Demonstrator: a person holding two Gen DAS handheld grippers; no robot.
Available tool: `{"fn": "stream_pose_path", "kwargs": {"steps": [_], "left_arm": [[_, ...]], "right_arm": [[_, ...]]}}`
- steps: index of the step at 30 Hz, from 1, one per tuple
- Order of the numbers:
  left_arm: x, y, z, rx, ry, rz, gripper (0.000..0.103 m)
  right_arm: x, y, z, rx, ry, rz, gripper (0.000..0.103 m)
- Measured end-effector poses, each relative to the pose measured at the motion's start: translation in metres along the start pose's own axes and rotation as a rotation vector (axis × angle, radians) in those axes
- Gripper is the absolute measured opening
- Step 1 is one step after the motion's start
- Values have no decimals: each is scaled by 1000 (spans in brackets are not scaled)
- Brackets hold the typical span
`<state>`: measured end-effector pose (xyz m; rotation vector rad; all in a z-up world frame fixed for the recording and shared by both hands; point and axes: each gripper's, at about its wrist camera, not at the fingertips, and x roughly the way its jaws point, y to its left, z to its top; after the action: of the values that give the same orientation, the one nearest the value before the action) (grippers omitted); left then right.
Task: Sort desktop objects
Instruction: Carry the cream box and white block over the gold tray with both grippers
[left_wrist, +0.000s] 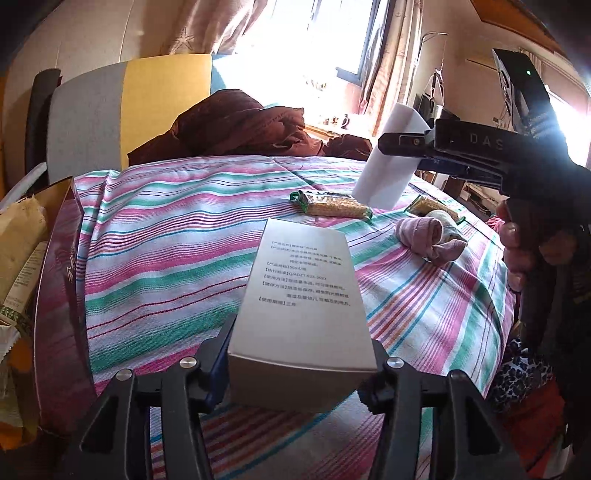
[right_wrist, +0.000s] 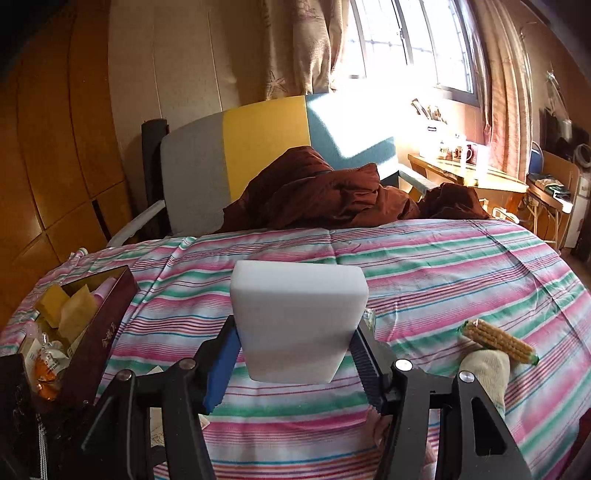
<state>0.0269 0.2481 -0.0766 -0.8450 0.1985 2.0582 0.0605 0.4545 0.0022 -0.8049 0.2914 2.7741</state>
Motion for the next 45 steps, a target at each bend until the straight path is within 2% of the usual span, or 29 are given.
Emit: {"fn": "stream_pose_path", "kwargs": {"steps": [3,11,17,23,27,31,37,45], "left_arm": [[-13,-7,1,19,-17,9,55],[-65,5,10,-25,-106,52,56],[-106,48,11,-121,-162,142,55],[-148,109,19,-199,-223,293,56],[-156,151,23,-248,-194,380,56],[-161,184,25,-284,-182,424,56],[-161,223,31,-334,-170,454,56],[-153,258,32,-425,-130,417,56]], "right_arm": [[-8,2,-11,0,5,22,60],[-16,21,-19,-28,16,86,60],[-14,63,-8,-84,10,182,60],[0,126,11,-166,20,306,60],[16,171,24,-224,37,368,61],[31,211,39,-286,48,395,61],[60,263,64,-344,77,427,61],[112,324,70,-425,161,423,61]]}}
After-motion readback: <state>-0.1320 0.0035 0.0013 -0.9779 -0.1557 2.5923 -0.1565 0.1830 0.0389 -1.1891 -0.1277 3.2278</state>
